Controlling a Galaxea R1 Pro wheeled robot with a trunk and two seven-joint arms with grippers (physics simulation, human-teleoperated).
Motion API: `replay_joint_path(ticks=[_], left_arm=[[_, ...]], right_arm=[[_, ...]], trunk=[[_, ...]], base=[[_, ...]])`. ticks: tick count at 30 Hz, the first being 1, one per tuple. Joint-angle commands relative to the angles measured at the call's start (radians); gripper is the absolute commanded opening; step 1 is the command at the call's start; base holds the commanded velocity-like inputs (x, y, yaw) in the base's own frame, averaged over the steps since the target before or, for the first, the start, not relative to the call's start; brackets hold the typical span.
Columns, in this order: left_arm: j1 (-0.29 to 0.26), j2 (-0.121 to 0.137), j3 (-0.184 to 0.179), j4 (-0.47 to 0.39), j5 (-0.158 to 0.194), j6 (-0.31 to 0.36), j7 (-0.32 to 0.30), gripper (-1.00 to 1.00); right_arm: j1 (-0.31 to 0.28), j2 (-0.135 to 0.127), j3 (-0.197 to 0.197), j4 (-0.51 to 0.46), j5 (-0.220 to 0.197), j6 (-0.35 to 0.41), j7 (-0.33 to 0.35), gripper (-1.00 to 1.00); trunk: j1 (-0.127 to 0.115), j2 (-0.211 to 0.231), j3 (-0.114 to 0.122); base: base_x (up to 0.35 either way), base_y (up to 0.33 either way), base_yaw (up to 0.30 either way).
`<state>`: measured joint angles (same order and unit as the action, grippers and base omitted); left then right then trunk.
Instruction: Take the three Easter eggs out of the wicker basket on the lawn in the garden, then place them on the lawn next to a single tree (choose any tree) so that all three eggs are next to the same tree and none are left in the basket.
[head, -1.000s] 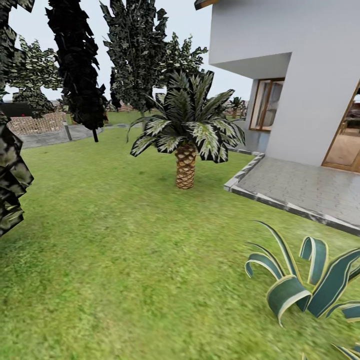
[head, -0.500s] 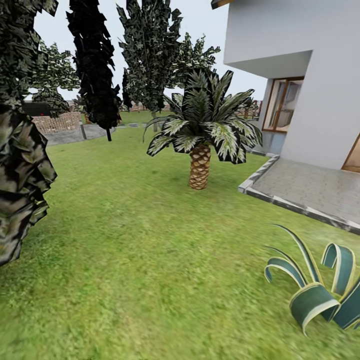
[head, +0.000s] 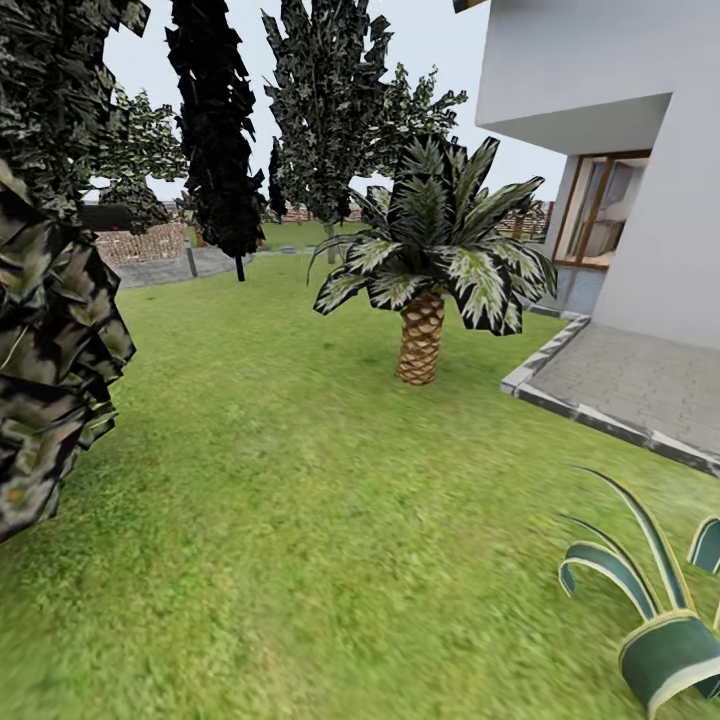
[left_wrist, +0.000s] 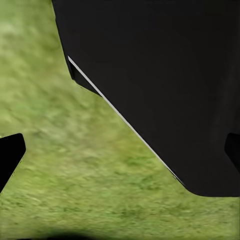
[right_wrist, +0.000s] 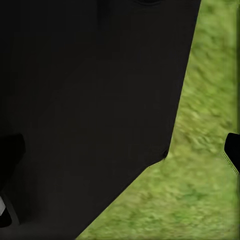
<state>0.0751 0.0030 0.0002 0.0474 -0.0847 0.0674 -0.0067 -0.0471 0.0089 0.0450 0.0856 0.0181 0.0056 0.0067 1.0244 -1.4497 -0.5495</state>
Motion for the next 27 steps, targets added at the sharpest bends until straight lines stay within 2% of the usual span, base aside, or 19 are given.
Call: replay_joint_path(ticks=[1, 9, 22, 27], left_arm=[[0.0, 0.0, 0.0, -0.001, -0.009, 0.003, -0.001, 1.0], [0.0, 0.0, 0.0, -0.001, -0.009, 0.003, -0.001, 1.0], [0.0, 0.0, -0.001, -0.001, -0.01, 0.003, -0.001, 1.0], [0.0, 0.0, 0.0, -0.001, -0.01, 0.002, -0.001, 1.0]], right_arm=[[-0.001, 0.001, 0.005, 0.002, 0.002, 0.001, 0.001, 1.0], [-0.001, 0.006, 0.005, 0.002, 0.002, 0.001, 0.001, 1.0], [-0.001, 0.006, 0.004, 0.002, 0.002, 0.001, -0.001, 1.0], [-0.001, 0.006, 0.004, 0.002, 0.002, 0.001, 0.001, 1.0]], trunk=[[0.001, 0.0, -0.001], [0.001, 0.0, -0.001], [0.001, 0.0, -0.001], [0.001, 0.0, -0.001]], base=[[0.326, -0.001, 0.001], [0.329, 0.0, 0.022], [0.331, 0.0, 0.232], [0.331, 0.0, 0.036]])
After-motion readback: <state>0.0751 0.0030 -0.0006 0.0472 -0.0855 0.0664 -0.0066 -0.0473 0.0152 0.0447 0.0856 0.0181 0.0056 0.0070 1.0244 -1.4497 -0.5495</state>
